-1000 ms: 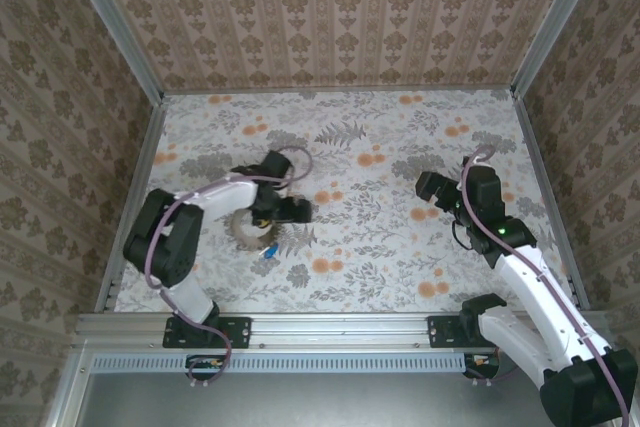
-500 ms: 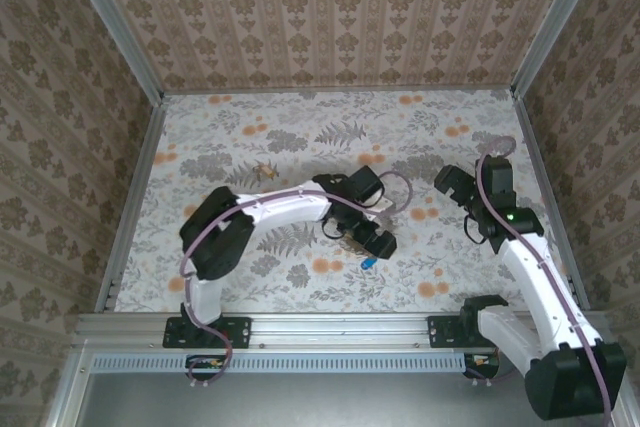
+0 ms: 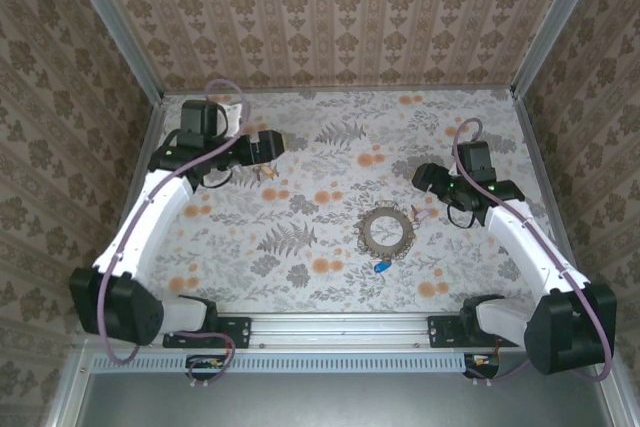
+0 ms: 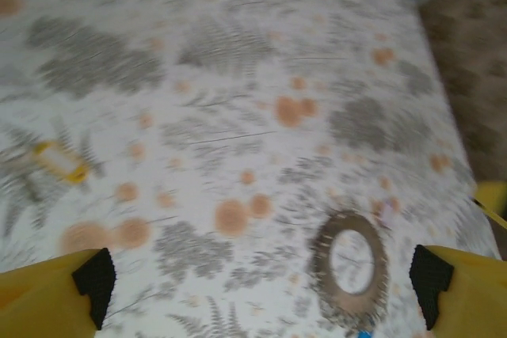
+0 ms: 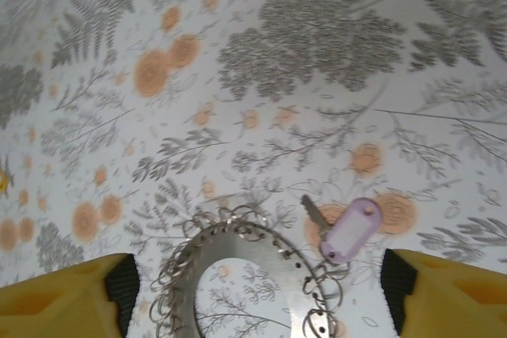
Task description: Put the keys on the keyring
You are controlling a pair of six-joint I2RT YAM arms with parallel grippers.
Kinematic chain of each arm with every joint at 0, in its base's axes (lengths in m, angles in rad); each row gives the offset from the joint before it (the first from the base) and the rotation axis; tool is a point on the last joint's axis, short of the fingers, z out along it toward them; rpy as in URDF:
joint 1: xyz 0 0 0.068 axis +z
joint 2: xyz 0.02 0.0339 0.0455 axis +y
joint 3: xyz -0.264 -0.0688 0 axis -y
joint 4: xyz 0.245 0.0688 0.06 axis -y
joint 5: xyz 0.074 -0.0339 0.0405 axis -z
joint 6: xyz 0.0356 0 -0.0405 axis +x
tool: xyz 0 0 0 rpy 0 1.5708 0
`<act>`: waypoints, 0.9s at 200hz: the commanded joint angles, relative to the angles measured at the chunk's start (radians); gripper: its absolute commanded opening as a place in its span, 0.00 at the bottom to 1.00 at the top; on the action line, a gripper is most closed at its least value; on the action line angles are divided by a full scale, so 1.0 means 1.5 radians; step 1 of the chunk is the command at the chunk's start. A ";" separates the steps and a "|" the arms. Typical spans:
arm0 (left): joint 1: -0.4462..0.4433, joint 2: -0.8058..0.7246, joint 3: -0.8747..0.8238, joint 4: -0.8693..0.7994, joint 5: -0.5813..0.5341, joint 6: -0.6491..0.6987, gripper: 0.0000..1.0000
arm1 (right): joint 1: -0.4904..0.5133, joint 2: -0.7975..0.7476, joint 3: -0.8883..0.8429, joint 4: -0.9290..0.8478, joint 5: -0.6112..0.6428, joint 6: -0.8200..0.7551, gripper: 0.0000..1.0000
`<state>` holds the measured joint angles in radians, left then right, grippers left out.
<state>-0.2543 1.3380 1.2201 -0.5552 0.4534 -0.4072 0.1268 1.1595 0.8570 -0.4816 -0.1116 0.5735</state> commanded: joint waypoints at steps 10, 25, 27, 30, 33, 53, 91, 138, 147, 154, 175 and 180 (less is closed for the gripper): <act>0.015 0.097 -0.001 -0.030 -0.077 -0.054 0.95 | 0.019 0.015 0.033 0.001 -0.020 -0.017 0.72; 0.016 0.140 0.017 -0.023 -0.087 -0.053 0.92 | 0.028 0.015 0.024 -0.009 -0.021 0.004 0.65; 0.016 0.146 0.020 -0.023 -0.087 -0.053 0.92 | 0.030 0.015 0.023 -0.011 -0.021 0.008 0.64; 0.016 0.154 0.023 -0.024 -0.083 -0.052 0.91 | 0.032 0.015 0.020 -0.016 -0.020 0.015 0.64; 0.016 0.160 0.028 -0.025 -0.079 -0.051 0.91 | 0.035 0.015 0.018 -0.023 -0.021 0.022 0.63; 0.015 0.178 0.039 -0.022 -0.034 -0.027 0.95 | 0.046 0.030 0.032 -0.174 0.001 0.143 0.51; -0.007 0.121 -0.008 0.004 -0.011 0.093 1.00 | 0.070 0.015 -0.060 -0.241 -0.152 0.326 0.45; -0.157 -0.009 -0.172 0.227 -0.038 0.324 1.00 | 0.074 -0.054 -0.174 -0.126 -0.155 0.438 0.34; -0.172 -0.028 -0.203 0.258 -0.040 0.349 1.00 | 0.073 -0.032 -0.165 -0.124 -0.152 0.403 0.35; -0.174 -0.042 -0.225 0.277 -0.038 0.350 1.00 | 0.073 -0.008 -0.154 -0.120 -0.158 0.355 0.35; -0.180 -0.072 -0.254 0.289 -0.039 0.361 1.00 | 0.094 0.056 -0.107 -0.130 -0.133 0.193 0.31; -0.184 -0.076 -0.254 0.285 -0.040 0.379 1.00 | 0.101 0.061 -0.096 -0.146 -0.098 0.166 0.29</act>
<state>-0.5297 1.2678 0.8669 -0.2146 0.4046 0.0219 0.2432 1.1828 0.6338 -0.6872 -0.3264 1.0504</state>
